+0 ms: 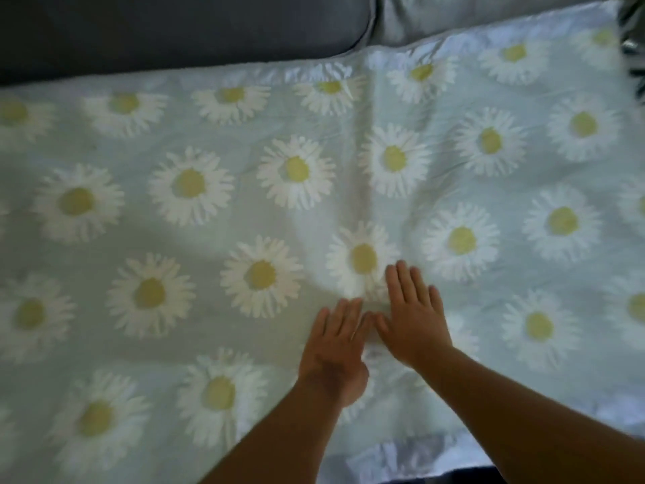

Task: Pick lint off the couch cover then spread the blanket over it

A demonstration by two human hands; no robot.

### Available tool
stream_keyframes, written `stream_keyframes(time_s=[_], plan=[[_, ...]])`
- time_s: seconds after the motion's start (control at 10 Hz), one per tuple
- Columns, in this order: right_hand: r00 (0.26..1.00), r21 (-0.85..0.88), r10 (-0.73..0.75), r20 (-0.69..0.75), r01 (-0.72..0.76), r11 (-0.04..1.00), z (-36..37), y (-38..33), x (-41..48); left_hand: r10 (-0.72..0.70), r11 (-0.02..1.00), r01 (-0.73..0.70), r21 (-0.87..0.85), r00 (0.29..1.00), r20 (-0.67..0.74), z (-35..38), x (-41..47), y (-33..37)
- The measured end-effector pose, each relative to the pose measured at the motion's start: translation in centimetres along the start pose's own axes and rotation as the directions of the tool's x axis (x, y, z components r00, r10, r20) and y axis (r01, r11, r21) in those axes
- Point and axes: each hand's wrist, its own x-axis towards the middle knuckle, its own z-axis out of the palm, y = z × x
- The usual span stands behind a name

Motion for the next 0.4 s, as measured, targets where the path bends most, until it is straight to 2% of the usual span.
stream_keyframes(time_s=[0.2,0.3,0.4], plan=[[0.956,-0.01,0.109,0.272,-0.111,0.994,4.4,-3.2,-15.1,0.017,0.997,-0.011,-0.079,0.997,0.074,5.0,-11.4,0.7],[0.91,0.069,0.075,0.407,-0.113,0.991,4.9,-5.2,-19.7,-0.049,0.964,0.087,-0.252,0.987,0.151,4.8,-15.6,1.0],[0.893,0.198,-0.037,0.448,-0.059,0.978,3.1,-7.1,-22.5,-0.103,0.914,0.18,-0.365,0.97,0.22,1.8,-18.0,1.5]])
